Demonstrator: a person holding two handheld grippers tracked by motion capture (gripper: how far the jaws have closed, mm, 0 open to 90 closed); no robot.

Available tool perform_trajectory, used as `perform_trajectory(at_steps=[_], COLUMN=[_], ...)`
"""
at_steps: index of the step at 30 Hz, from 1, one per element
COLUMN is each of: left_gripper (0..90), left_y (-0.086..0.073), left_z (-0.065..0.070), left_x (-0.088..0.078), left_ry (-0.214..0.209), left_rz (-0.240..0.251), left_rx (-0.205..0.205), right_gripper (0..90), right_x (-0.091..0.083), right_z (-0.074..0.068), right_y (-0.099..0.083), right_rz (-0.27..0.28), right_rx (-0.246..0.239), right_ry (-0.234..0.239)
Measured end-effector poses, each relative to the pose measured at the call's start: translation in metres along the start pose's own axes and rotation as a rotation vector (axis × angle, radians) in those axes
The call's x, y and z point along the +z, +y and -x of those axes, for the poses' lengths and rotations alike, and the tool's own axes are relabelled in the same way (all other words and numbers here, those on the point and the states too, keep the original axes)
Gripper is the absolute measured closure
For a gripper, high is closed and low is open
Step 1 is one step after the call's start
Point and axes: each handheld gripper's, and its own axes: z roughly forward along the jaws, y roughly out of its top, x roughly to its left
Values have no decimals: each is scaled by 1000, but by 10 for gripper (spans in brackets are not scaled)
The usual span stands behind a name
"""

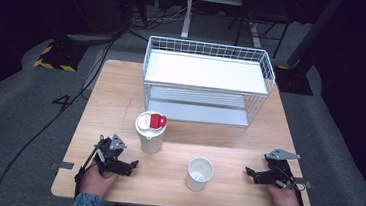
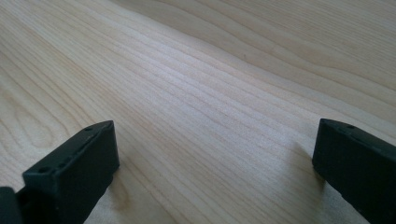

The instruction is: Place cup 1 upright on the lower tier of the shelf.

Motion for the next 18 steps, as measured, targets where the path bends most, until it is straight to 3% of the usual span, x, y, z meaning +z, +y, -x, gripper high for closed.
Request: perform_trajectory(at_steps=[8,18], left_gripper=[6,6], left_y=[0,0], left_z=[0,0], left_x=[0,0], left_ry=[7,8], left_rz=[2,1], left_rx=[-7,-6], right_gripper=[23,10], right_x=[0,0], right_z=[-2,-3], right_y=[0,0], right_rz=[8,4], right_rx=[21,11], right_ry=[-14,-9])
